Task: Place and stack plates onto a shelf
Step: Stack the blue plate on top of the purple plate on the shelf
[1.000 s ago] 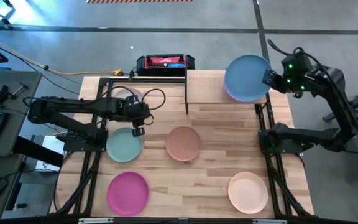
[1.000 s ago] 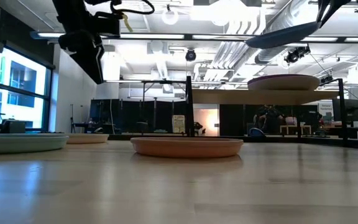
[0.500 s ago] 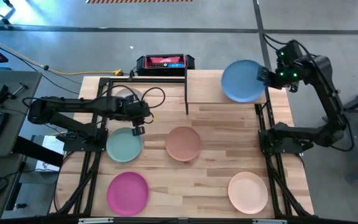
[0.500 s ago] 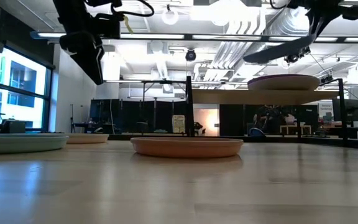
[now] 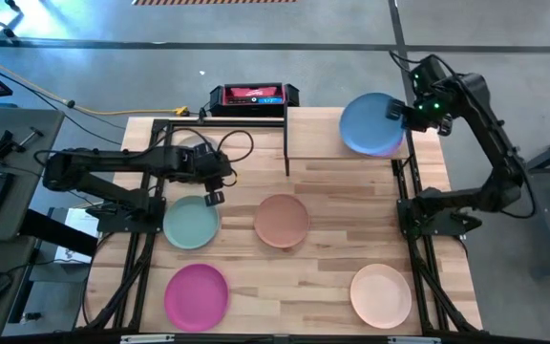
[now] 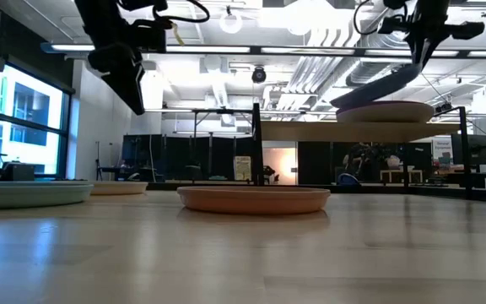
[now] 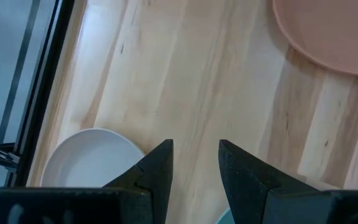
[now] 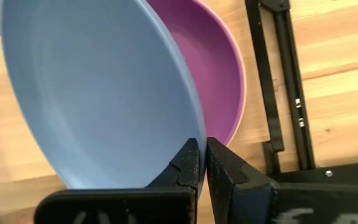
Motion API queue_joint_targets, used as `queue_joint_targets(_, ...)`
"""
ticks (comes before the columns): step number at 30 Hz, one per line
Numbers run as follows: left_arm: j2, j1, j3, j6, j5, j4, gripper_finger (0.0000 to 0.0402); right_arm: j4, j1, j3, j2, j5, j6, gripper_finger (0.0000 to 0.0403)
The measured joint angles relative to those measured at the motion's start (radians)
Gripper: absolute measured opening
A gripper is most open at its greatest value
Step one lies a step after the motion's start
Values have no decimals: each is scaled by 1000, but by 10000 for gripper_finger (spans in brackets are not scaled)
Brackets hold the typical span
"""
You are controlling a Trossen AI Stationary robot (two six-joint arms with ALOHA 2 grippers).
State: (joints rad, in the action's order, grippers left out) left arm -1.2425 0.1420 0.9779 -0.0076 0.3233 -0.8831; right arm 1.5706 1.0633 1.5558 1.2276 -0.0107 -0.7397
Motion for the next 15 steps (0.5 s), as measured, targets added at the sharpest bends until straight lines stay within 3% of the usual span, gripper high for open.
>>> queue_joint_targets(15,0,58,0,44,-5,0,120,0,58,0,63,34,41,0)
